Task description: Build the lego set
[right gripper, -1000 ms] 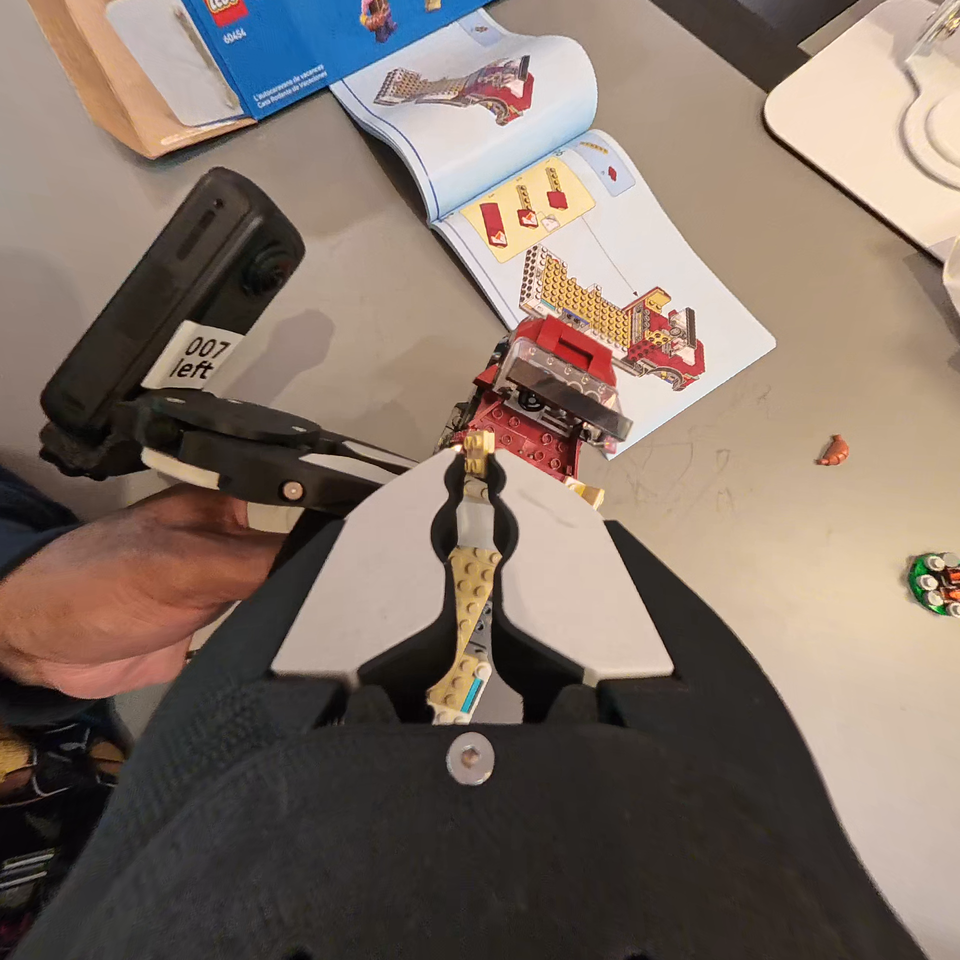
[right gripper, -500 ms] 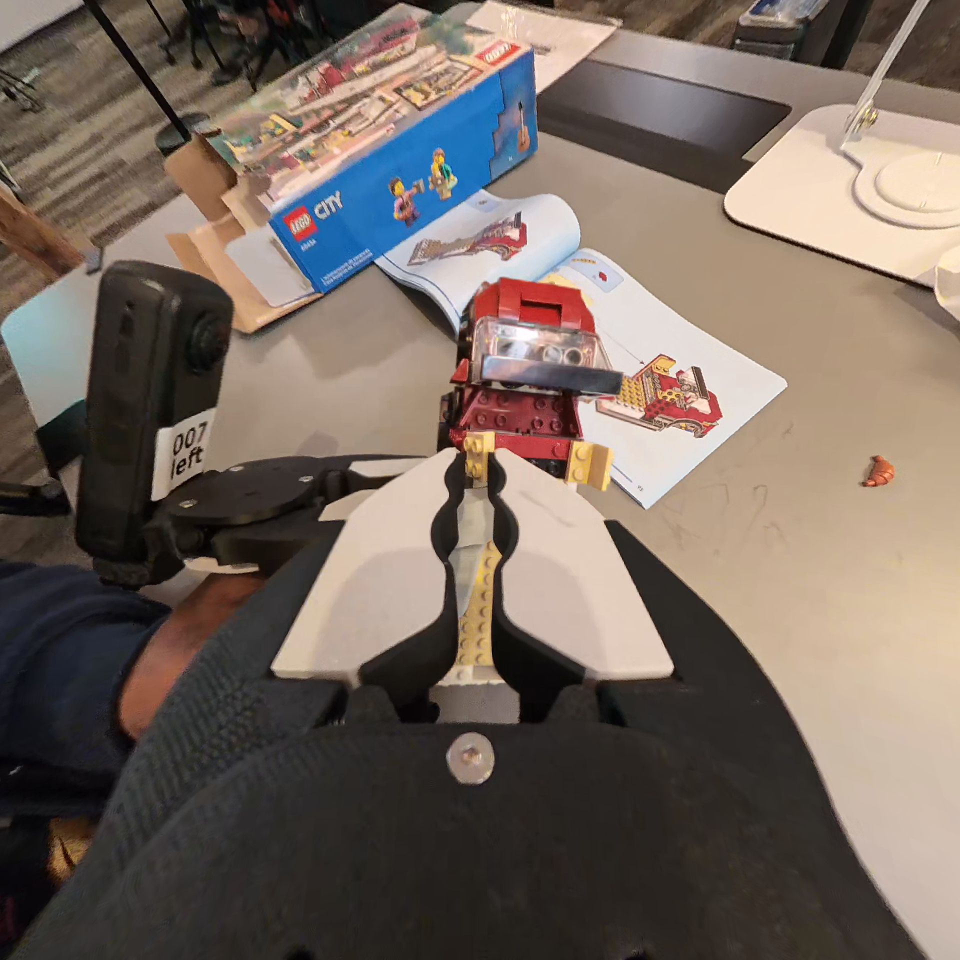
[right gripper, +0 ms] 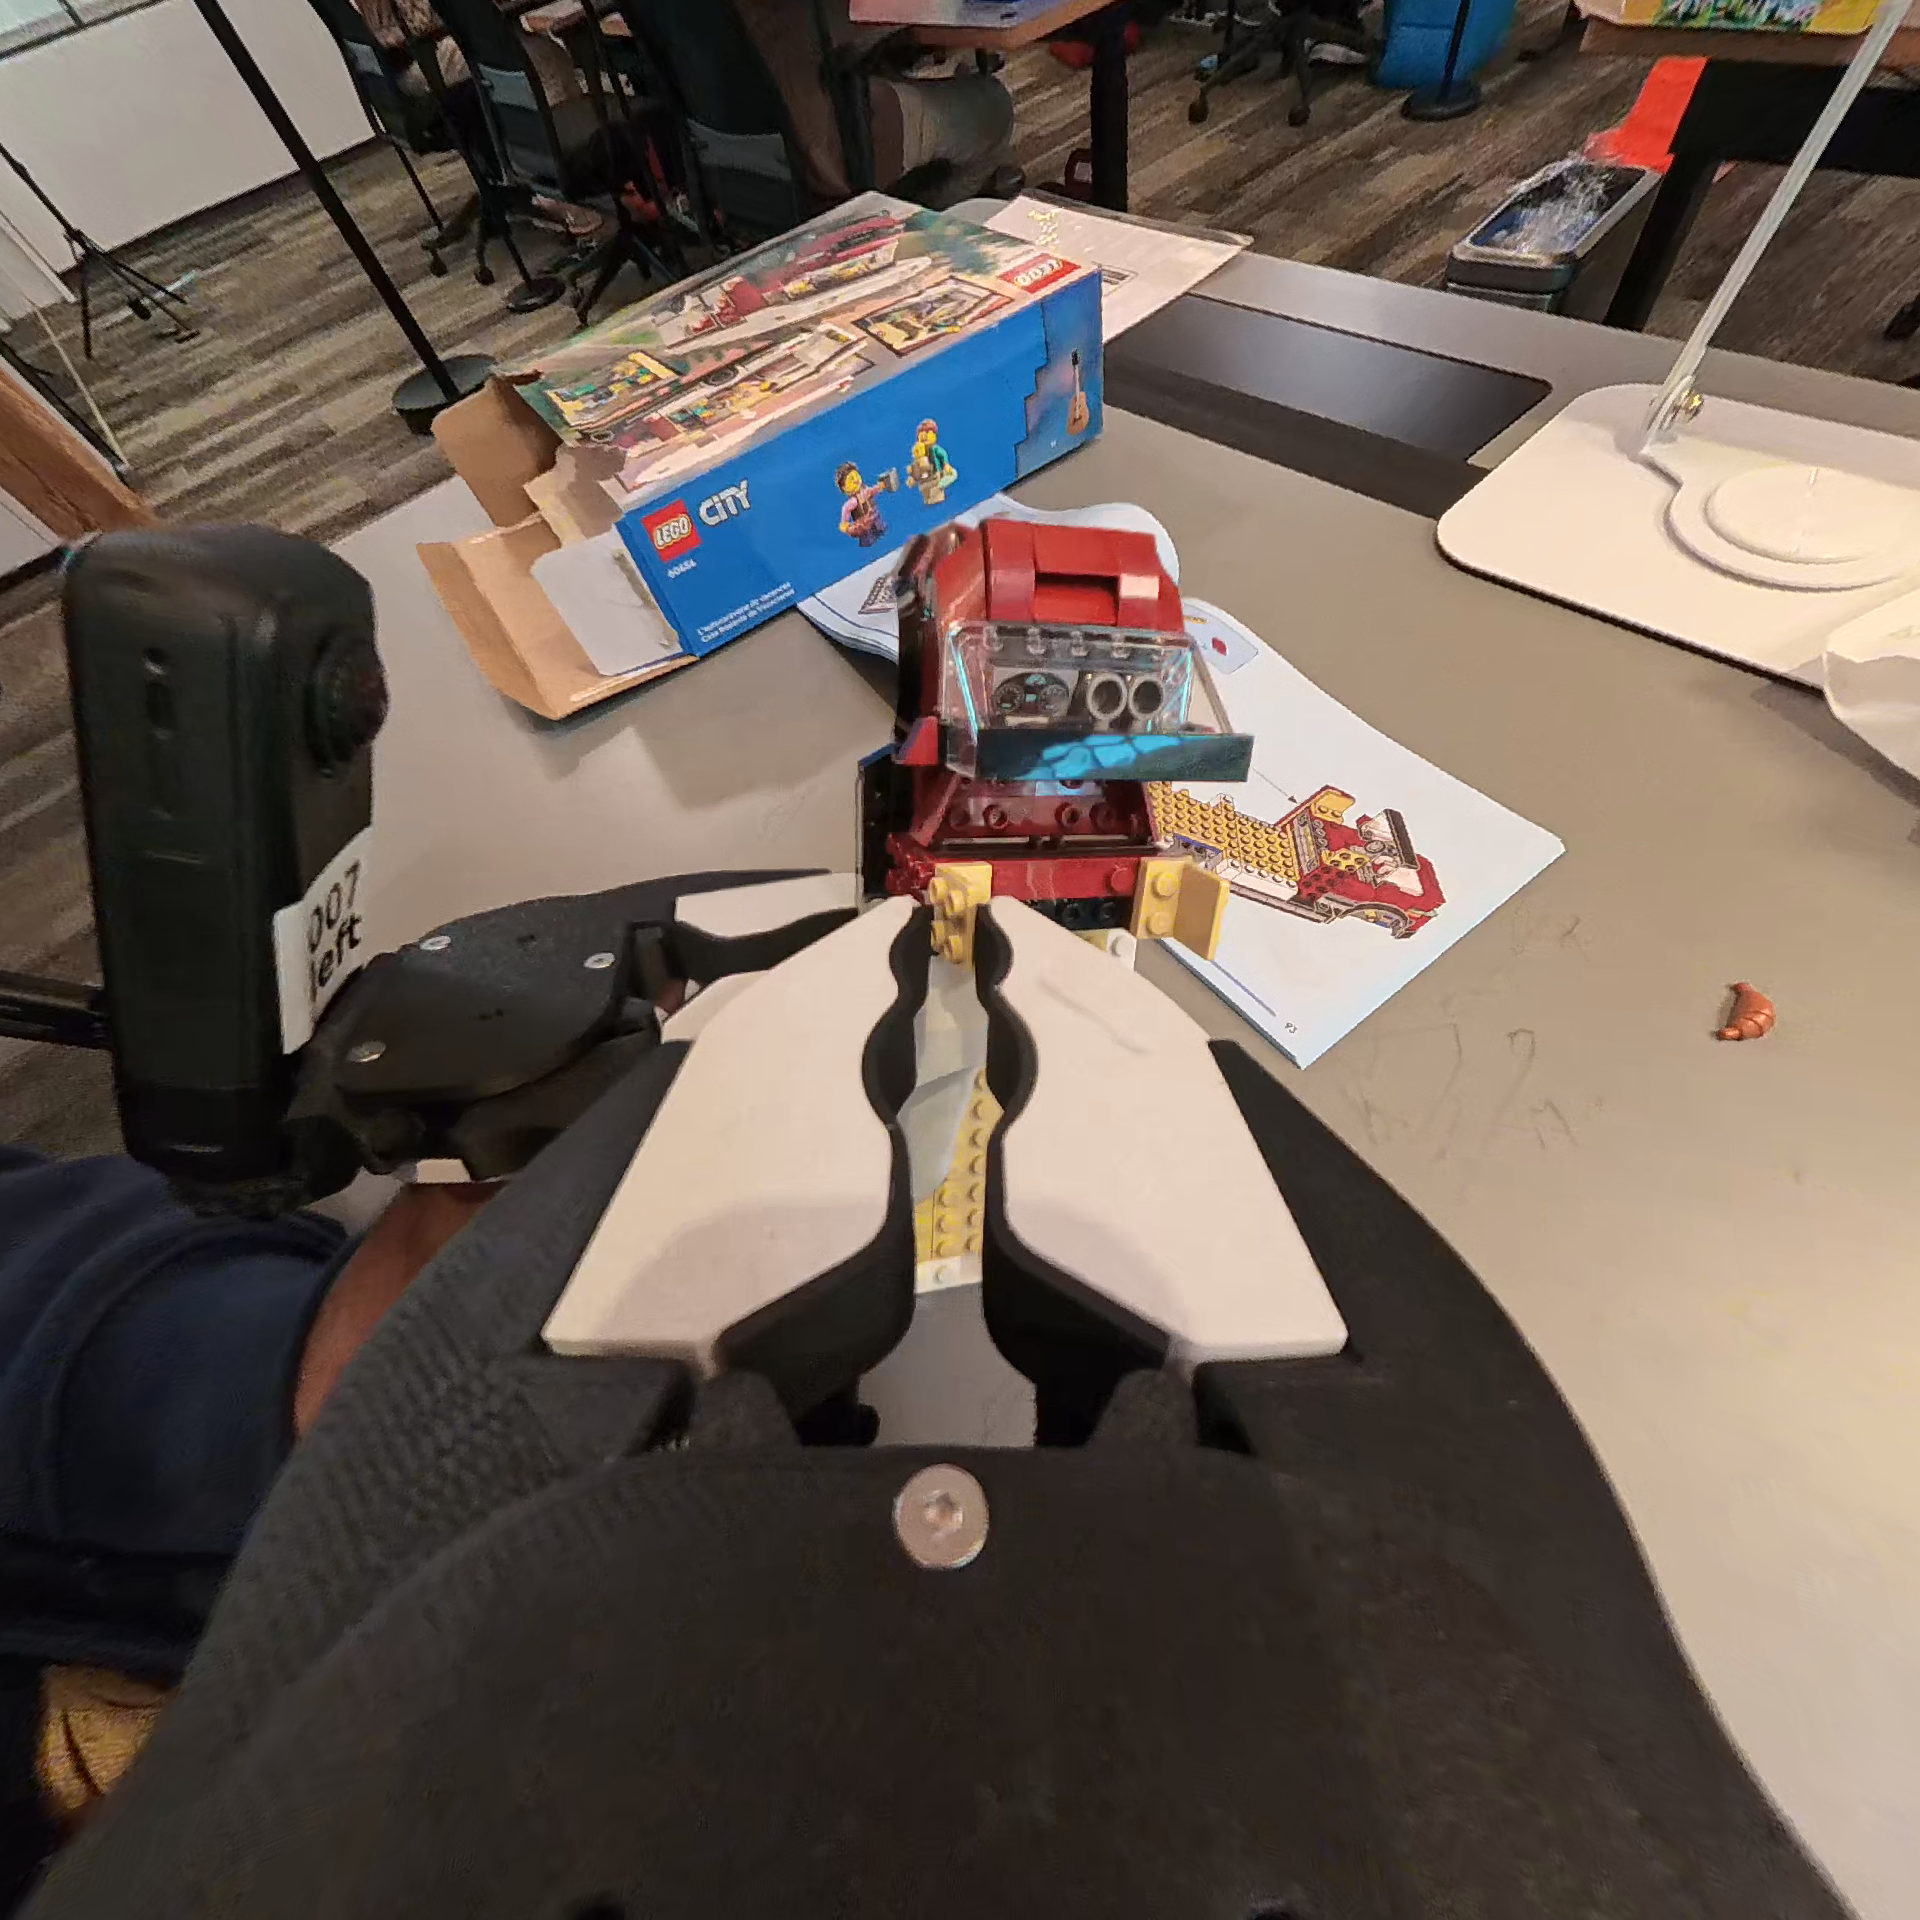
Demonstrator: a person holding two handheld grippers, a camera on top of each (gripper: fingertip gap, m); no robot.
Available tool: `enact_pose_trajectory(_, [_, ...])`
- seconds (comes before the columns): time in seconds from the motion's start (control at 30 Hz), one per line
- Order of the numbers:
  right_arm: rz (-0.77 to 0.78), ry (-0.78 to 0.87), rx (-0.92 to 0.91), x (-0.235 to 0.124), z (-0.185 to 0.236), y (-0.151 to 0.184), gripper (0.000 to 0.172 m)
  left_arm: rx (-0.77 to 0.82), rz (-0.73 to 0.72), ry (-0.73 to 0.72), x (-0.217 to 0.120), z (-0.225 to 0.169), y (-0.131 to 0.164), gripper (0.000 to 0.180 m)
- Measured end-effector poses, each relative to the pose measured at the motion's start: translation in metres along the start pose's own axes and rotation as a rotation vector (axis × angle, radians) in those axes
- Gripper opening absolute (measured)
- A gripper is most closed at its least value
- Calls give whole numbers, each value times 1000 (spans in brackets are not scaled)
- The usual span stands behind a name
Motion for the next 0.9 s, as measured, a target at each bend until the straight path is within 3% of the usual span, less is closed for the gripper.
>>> enact_pose_trajectory(0.9, [-38,-110,30,-14,-7,-1,8,311,-86,-91,-7,-14,-7,25])
Point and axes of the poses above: each gripper's, where its closed fingertips meet, x out along the fingers, y out of its underside, z = x × y across the jaws, the point moved 9 cm from there along -x, back along the fingers, and after that the axes turned 2 degrees about -x, right-handed, at the moved point
